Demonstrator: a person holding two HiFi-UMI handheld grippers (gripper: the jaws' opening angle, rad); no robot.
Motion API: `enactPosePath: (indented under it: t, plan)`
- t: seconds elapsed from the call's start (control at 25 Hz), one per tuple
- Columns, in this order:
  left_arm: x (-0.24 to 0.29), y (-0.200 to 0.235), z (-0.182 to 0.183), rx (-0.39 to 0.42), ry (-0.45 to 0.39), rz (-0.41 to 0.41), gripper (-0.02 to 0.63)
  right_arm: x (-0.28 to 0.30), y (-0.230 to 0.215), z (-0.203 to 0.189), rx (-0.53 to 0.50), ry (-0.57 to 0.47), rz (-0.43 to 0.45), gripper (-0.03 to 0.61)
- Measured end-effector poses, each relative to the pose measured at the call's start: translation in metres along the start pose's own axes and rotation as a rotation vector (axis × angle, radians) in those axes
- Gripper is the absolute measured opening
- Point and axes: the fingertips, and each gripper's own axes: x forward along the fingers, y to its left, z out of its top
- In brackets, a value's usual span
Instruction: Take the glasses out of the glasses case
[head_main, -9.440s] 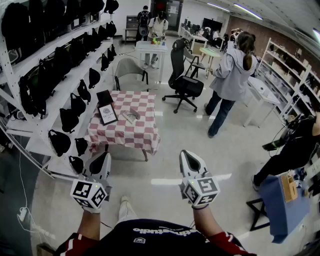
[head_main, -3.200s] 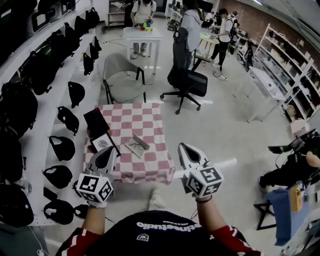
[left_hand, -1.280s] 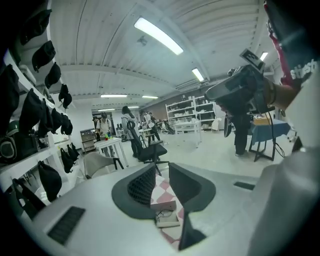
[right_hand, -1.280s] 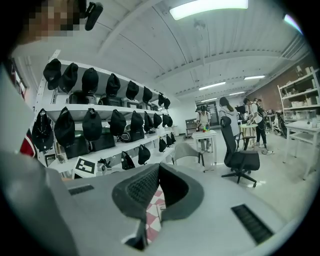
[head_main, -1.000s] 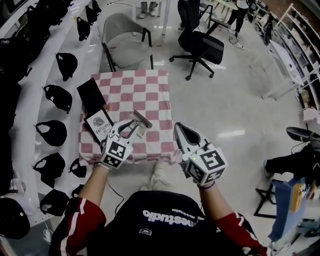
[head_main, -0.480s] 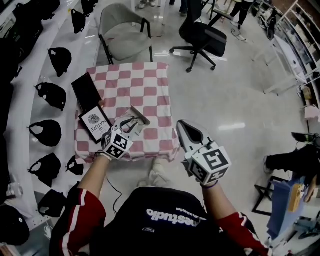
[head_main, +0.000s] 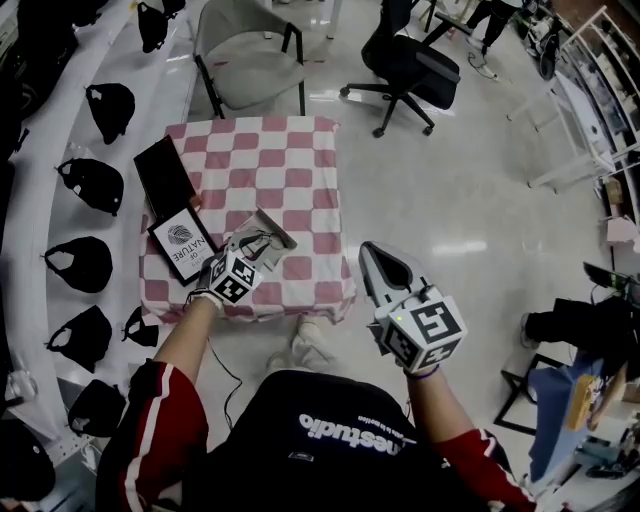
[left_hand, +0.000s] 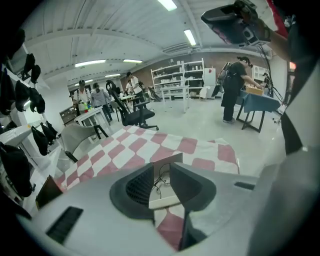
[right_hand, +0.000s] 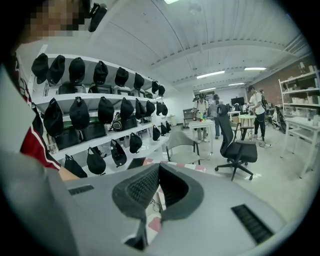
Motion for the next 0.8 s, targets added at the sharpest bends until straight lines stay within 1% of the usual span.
enactPosePath:
  t: [0.28,0.52,0.6,0.8]
  plan:
    - [0.035,0.004,-0.03,0.001,0.093,-0.033,0.087,0.01,-0.011,-0.008,0.007,0.036,0.001,0.003]
    - [0.058,0.009,-0.045,0.03,0.152,-0.047,0.087,0.021,-0.014,-0.019,0.017,0.064,0.019,0.002]
    - [0.062,0.009,-0.048,0.048,0.168,-0.056,0.087,0.023,-0.014,-0.023,0.018,0.076,0.028,0.002]
    - [0.072,0.007,-0.058,0.126,0.231,-0.073,0.087,0.028,-0.017,-0.029,0.033,0.089,0.038,0.003]
